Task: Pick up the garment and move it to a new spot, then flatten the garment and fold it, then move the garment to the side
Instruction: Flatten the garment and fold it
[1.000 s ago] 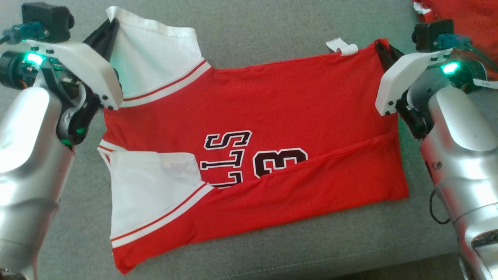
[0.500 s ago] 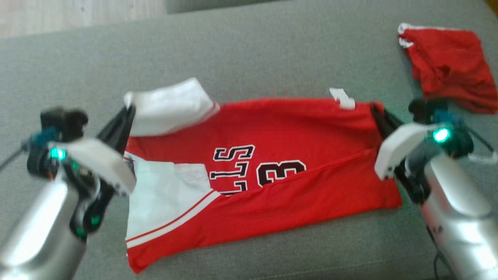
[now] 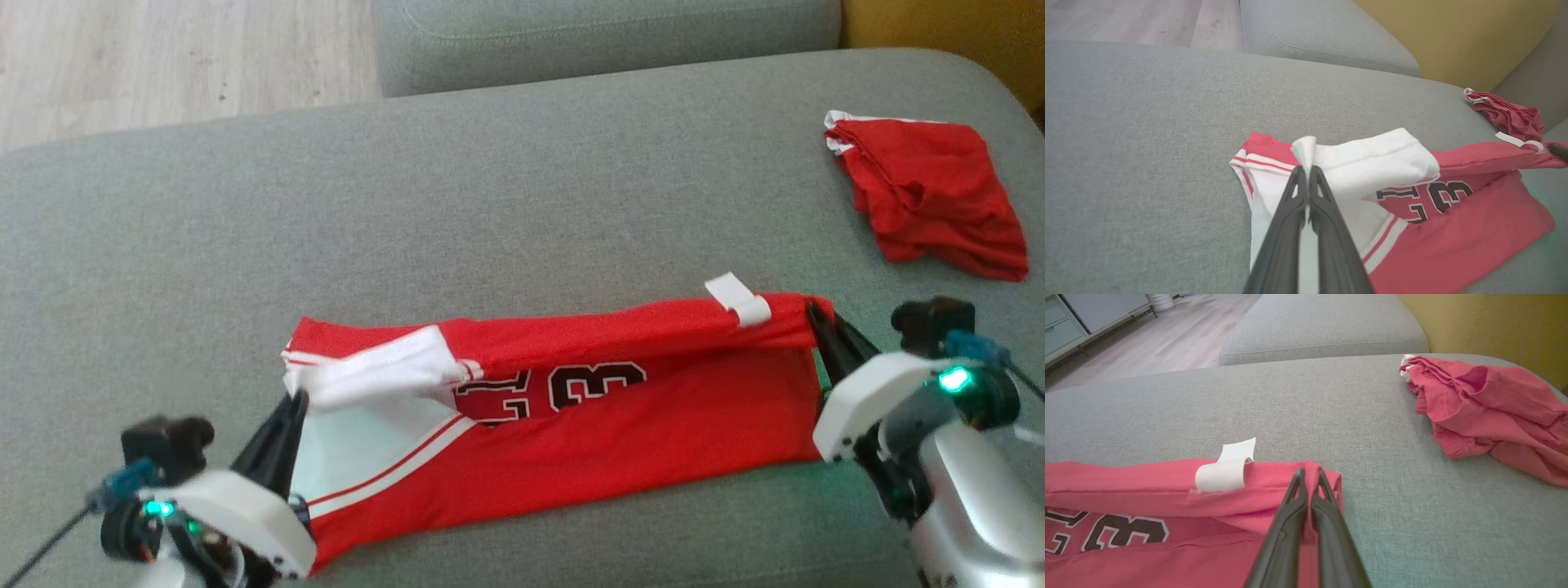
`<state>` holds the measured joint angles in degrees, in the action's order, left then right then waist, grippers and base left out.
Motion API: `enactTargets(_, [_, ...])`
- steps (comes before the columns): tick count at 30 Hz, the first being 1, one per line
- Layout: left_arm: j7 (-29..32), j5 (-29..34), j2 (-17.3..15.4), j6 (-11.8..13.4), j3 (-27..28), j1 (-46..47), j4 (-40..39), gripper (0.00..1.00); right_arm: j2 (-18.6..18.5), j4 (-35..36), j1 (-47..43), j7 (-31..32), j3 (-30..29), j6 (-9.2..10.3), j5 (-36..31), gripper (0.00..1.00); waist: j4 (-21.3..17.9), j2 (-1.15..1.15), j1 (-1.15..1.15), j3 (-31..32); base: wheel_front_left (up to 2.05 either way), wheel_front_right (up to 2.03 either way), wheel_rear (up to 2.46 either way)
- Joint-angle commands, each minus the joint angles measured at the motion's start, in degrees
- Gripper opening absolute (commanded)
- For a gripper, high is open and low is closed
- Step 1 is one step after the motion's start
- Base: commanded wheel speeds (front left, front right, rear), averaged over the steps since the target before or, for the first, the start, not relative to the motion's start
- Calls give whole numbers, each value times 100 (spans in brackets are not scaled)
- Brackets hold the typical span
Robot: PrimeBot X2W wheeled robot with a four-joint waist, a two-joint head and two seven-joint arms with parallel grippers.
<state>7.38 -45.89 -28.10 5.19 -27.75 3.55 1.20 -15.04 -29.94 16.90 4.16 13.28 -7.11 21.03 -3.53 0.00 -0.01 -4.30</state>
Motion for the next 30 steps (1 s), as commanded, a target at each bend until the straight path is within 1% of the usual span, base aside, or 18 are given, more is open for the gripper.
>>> enactTargets(1, [-83, -11, -104, 40, 251, 192, -157, 0, -10, 226, 17, 23, 27, -37, -47, 0, 11, 0, 1, 23, 0, 0, 0])
enactTargets(2, [-116, -17, -78, 49, 231, 121, -128, 0, 20, 272, -73, 37, -17, -37, -79, 0, 14, 0, 1, 44, 0, 0, 0])
enactTargets(3, [-152, -34, -37, 61, 216, 54, -90, 0, 55, 313, -159, 42, -60, -37, -110, 18, 15, 0, 1, 69, 0, 0, 0])
enactTargets(4, [-203, -34, 0, 65, 196, -4, -49, 0, 88, 352, -242, 34, -106, -37, -151, 45, 16, 0, 1, 94, 0, 0, 0])
enactTargets(5, [-270, -18, 35, 76, 180, -60, 2, 31, 120, 389, -324, 16, -141, -37, -201, 100, 15, 0, 1, 120, 0, 0, 0])
enactTargets(6, [-337, -4, 69, 88, 164, -122, 60, 82, 161, 415, -412, -3, -193, -37, -231, 100, 11, 0, 1, 145, 0, 0, 0])
enactTargets(7, [-409, 20, 95, 99, 146, -181, 113, 100, 214, 449, -499, -31, -255, -37, -246, 100, 7, 0, 1, 168, 0, 0, 0])
enactTargets(14, [-992, 53, 291, 316, 233, -694, 196, 100, 501, 756, -1163, -202, -814, -37, -389, 100, -3, 0, 1, 379, 0, 0, 0])
enactTargets(21, [-1622, 242, 314, 716, 517, -1036, -165, 100, 751, 1137, -1547, -119, -1366, -37, -565, 100, 83, 0, 1, 557, 0, 0, 0])
enactTargets(27, [-1818, 397, 419, 1017, 585, -1061, -327, 100, 889, 1283, -1542, 148, -1579, -37, -759, 100, 282, 0, 1, 641, 0, 0, 0])
enactTargets(30, [-1839, 440, 454, 1091, 580, -1046, -317, 100, 928, 1233, -1474, 257, -1633, -37, -808, 100, 374, 0, 1, 648, 0, 0, 0])
